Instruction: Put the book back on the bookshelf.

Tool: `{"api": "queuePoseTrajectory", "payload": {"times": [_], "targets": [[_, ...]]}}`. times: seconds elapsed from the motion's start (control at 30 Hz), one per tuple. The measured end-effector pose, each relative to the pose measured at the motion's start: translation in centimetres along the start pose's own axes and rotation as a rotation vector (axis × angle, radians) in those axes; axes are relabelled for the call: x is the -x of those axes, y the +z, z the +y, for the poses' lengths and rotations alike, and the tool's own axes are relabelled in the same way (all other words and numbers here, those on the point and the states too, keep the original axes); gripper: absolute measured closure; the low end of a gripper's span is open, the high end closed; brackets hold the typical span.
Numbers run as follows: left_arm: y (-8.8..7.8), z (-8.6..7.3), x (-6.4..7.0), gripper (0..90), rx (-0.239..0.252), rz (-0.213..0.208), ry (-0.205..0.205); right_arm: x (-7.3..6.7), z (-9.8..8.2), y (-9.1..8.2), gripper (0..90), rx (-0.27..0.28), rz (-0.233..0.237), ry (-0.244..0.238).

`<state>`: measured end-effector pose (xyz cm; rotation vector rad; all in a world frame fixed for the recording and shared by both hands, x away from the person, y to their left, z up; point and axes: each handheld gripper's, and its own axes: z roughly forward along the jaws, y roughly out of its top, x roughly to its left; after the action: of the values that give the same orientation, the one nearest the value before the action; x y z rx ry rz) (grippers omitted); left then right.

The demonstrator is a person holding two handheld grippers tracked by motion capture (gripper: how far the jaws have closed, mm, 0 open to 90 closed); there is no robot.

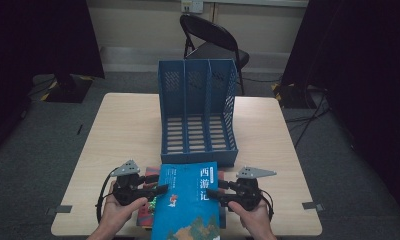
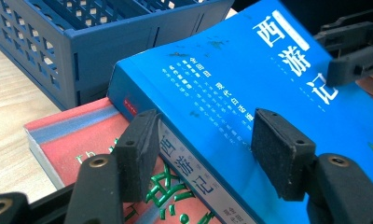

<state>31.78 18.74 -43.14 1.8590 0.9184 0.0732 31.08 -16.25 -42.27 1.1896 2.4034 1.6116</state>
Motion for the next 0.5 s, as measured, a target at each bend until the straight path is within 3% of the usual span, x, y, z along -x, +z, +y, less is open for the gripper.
{"api": "queuePoseTrajectory", "payload": {"times": [0.1,0.13,0.37,0.5], "targets": [[0.0,0.0,0.0,41.5,0.0,0.003,0.007,0.1,0.3,0.3,38.7,0.0,-0.017,-0.007],[0.0,0.0,0.0,41.4,0.002,0.004,0.008,0.2,0.9,1.2,33.2,0.008,-0.027,-0.012],[0.0,0.1,0.2,41.5,0.002,0.013,0.02,0.8,2.8,3.8,32.0,-0.011,-0.01,-0.008],[0.0,0.2,0.2,41.6,-0.01,0.013,0.01,0.5,2.9,4.2,32.0,-0.013,-0.002,0.017]]}}
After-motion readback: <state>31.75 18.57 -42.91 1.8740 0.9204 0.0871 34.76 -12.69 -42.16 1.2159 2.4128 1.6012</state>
